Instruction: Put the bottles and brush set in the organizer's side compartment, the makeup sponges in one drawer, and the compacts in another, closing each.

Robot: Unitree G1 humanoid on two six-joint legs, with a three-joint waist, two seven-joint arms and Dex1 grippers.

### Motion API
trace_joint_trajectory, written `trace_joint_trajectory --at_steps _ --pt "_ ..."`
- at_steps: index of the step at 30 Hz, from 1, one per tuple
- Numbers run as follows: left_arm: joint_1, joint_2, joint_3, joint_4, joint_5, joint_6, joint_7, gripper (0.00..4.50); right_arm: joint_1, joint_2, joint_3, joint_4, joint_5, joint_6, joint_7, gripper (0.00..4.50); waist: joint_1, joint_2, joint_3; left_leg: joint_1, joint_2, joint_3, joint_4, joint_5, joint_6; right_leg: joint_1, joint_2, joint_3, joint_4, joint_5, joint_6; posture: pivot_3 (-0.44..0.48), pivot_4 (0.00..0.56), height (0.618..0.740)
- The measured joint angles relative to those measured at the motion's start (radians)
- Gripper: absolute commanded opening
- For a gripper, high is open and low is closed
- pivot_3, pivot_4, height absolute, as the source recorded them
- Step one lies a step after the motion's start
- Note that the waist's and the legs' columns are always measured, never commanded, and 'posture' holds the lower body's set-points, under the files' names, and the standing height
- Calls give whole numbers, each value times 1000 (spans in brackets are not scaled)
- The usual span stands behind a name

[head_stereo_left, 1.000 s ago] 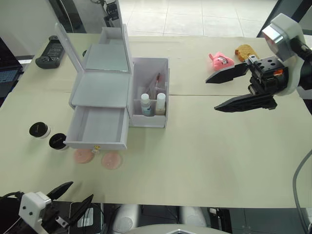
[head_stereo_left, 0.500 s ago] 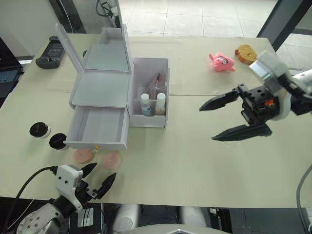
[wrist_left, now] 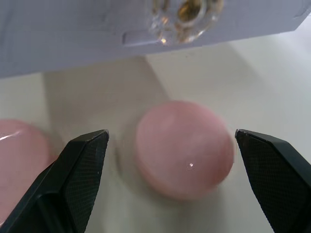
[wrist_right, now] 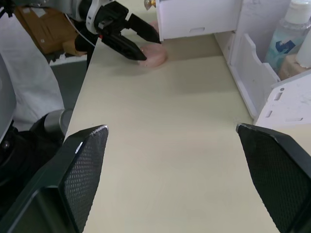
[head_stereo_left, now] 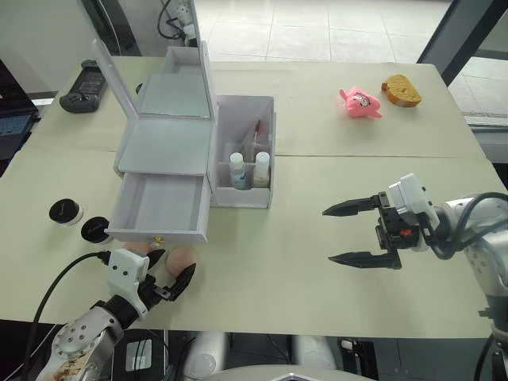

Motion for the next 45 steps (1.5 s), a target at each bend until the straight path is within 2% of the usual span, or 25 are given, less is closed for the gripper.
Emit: trace_joint_trajectory --at_steps 10,13,16,21,24,27,32,34,37,39,42,45 --pt "-15 23 -55 -4 68 -5 28 4493 11 2 20 29 -39 -42 -16 4500 4 0 0 0 0 0 0 0 0 0 0 0 0 0 0 0 150 740" --pt "-12 34 -67 -5 104 -20 36 3928 -9 3 28 35 -47 -44 -22 4500 3 0 0 0 0 0 0 0 0 0 0 0 0 0 0 0 150 740" --pt "10 50 -58 -3 118 -43 33 3023 -20 3 29 35 -50 -49 -24 4500 3 0 0 0 0 0 0 0 0 0 0 0 0 0 0 0 150 740" --pt "16 67 -37 -1 108 -41 11 2989 -38 6 43 41 -50 -52 -20 4500 0 0 0 0 0 0 0 0 0 0 0 0 0 0 0 0 150 740" --pt "43 75 7 -1 56 -39 -29 2989 -65 12 49 57 -48 -61 -15 4500 -1 0 0 0 0 0 -1 0 0 0 0 0 0 0 0 0 150 740" --pt "109 93 86 -3 -47 -44 -124 2989 -96 15 57 76 -43 -64 1 4500 -2 0 0 0 0 0 -1 0 0 -1 0 0 -1 0 0 0 150 740" --pt "322 146 293 -64 -189 -107 -350 2989 -184 19 80 121 -32 -60 56 4500 -2 -1 1 0 1 1 -1 0 0 -1 0 0 -1 0 0 0 150 740" --pt "394 156 389 -77 -218 -153 -433 2989 -221 29 94 133 -22 -58 76 4500 -1 0 1 0 1 1 -1 0 0 0 1 0 -2 0 0 0 150 740" --pt "478 178 584 -70 -327 -176 -570 2989 -282 65 100 157 -3 -53 85 4500 2 -2 2 -1 3 2 -1 0 0 -1 2 0 -3 0 -1 0 150 740" --pt "494 209 709 -38 -407 -170 -634 2989 -302 67 97 163 8 -47 90 4500 6 -2 2 -1 3 2 -1 0 0 -1 1 0 -3 0 -1 0 150 740" --pt "464 308 898 50 -539 -117 -672 2989 -309 68 96 168 32 -32 95 4500 5 -3 2 -1 4 1 -1 0 0 -1 2 -1 -2 0 -1 0 150 740" --pt "409 420 1009 91 -638 -31 -658 2989 -318 72 96 167 44 -27 95 4500 -1 -2 2 -1 4 1 -1 0 0 -1 3 -1 -2 1 -1 0 150 740"
